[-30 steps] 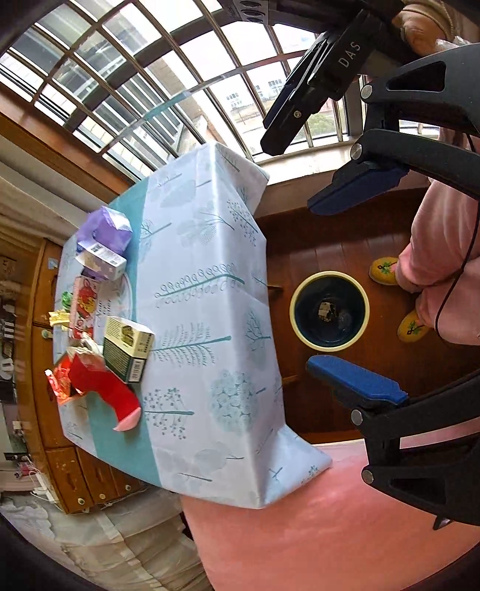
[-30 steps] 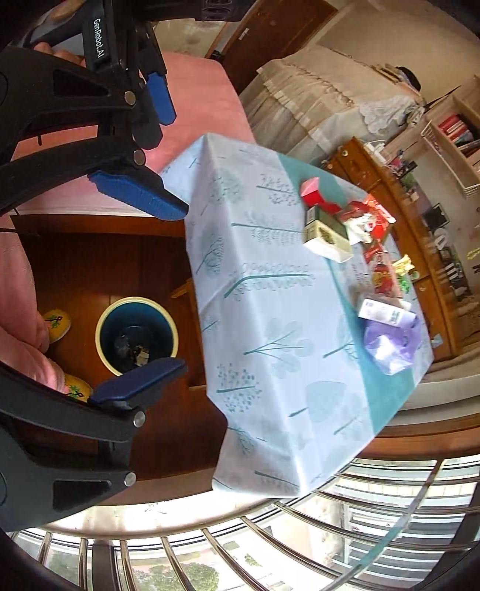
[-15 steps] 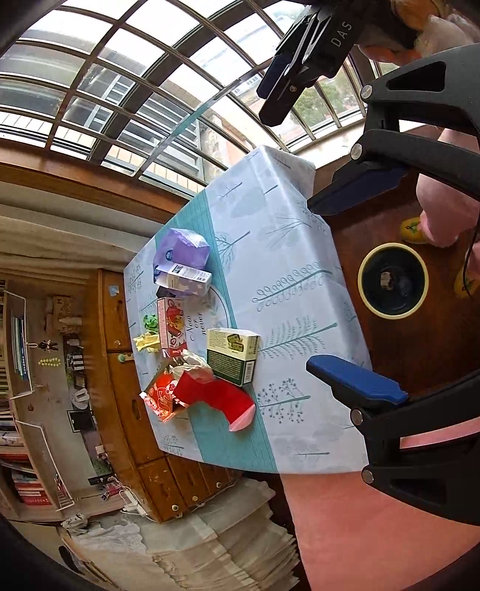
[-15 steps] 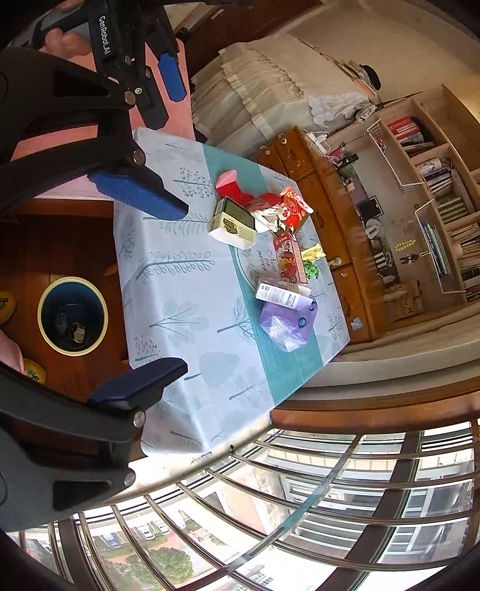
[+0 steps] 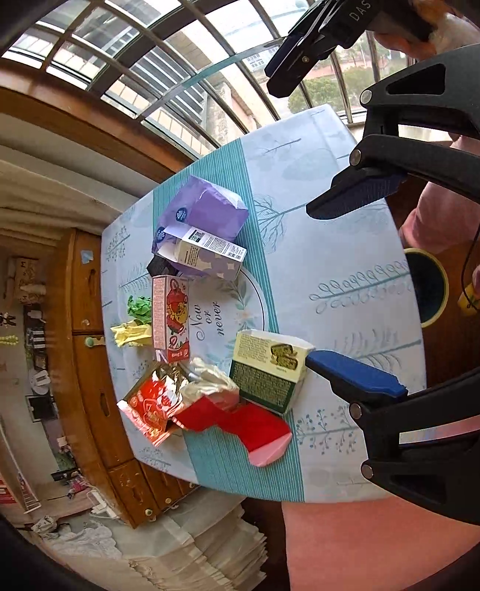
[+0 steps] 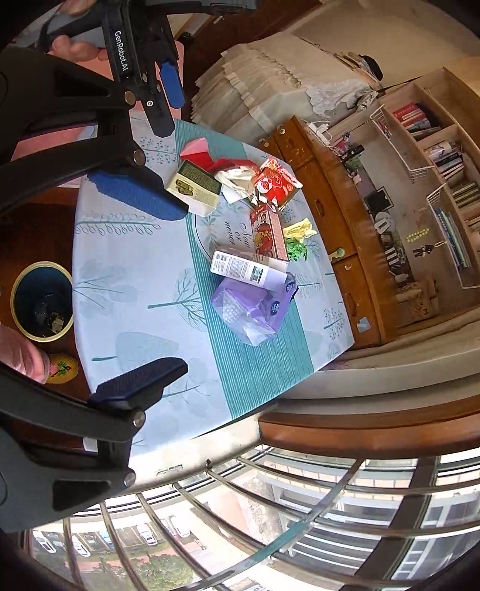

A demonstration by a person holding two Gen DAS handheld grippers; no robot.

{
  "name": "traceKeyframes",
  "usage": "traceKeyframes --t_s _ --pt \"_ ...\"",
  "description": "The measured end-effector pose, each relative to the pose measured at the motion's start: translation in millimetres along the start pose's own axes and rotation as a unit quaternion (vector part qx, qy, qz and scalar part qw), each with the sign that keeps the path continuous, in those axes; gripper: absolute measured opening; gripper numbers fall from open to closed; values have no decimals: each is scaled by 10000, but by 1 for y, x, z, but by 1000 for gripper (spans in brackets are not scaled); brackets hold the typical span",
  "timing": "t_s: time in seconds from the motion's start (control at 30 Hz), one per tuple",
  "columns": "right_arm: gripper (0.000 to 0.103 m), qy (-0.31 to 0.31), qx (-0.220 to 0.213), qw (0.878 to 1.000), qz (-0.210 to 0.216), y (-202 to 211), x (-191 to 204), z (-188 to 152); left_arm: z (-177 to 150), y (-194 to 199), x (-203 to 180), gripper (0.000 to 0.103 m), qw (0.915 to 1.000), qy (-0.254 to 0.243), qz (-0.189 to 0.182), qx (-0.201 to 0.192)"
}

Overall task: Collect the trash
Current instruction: 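Grasp the white carton with the left tool while the right tool grasps the purple tissue bag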

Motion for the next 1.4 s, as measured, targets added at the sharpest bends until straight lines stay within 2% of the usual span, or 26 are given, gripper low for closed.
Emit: traceKeyframes --t_s 0.13,0.3,0.37,0.47,0.63,0.73,0.8,0.83,0.87,1.13,1.4 --pt "75 -53 347 9991 234 -56 -30 41 44 -64 -20 75 9992 93 -118 372" --pt "75 -77 872 9941 642 -127 -60 78 88 -136 -40 75 9982 97 -90 589" --pt "78 -28 1050 9918 723 -154 -66 88 104 -159 -42 75 9979 102 -57 642" --pt "79 20 1183 9895 830 -187 -70 102 122 -191 -41 75 9967 138 -21 800" --pt "80 97 1462 9842 994 -233 -70 115 137 -226 -35 75 9940 249 -185 1050" --pt "80 273 1644 9797 1115 -255 -64 117 143 -239 -34 72 9928 300 -308 1120" --pt "80 427 1698 9773 1192 -261 -57 114 145 -248 -36 61 9914 326 -417 1195" --pt "80 514 1712 9764 1216 -262 -53 113 145 -250 -37 50 9905 348 -476 1244" --pt "80 598 1719 9755 1232 -265 -49 113 145 -254 -37 47 9896 363 -501 1297" --pt "81 1145 1797 9694 1223 -279 -28 106 140 -248 -31 43 9905 660 -382 1145" --pt "81 1214 1836 9683 1185 -279 -29 111 129 -229 -18 43 9901 882 -311 1047"
Point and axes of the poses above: each gripper's, at about its wrist camera, not at the fingertips, and y roughly against the way its jaws point, x to its left, z to its top, the point moved 7 cm from there along -y, roughly the way its jaws point, and after that the axes turned 2 degrees about z, right-handed, at the moved point
